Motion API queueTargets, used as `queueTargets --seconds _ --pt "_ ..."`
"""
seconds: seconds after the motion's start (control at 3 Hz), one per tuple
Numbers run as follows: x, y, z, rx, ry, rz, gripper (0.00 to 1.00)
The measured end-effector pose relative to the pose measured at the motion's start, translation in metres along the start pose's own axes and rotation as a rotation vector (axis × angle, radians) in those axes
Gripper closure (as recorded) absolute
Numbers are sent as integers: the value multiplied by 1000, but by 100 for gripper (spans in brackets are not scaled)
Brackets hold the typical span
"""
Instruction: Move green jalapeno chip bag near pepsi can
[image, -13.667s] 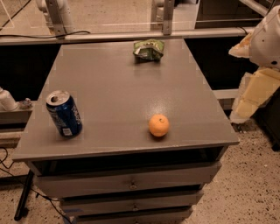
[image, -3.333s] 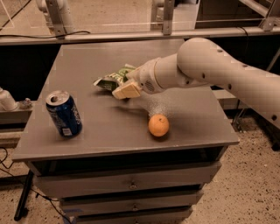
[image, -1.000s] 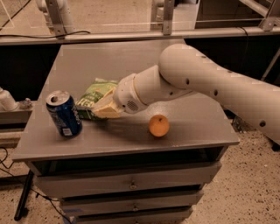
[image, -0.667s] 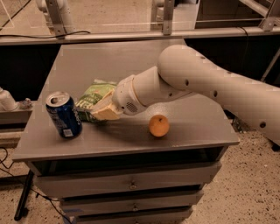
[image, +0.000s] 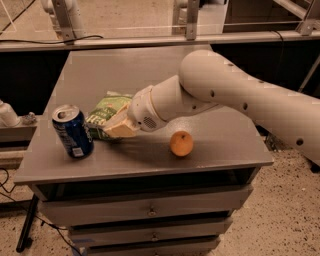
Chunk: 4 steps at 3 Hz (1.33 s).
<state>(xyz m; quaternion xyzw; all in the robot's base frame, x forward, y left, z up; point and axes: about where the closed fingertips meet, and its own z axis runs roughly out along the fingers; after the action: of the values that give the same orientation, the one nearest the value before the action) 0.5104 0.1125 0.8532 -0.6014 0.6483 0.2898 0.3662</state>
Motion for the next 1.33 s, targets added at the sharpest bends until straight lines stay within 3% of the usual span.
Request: queueTargets --seconds 0.67,1.0,1.33 --pt "1 -1 -2 8 11 1 13" --pt "2 -2 -3 13 15 3 0" --pt "3 -7 -7 30 16 4 0"
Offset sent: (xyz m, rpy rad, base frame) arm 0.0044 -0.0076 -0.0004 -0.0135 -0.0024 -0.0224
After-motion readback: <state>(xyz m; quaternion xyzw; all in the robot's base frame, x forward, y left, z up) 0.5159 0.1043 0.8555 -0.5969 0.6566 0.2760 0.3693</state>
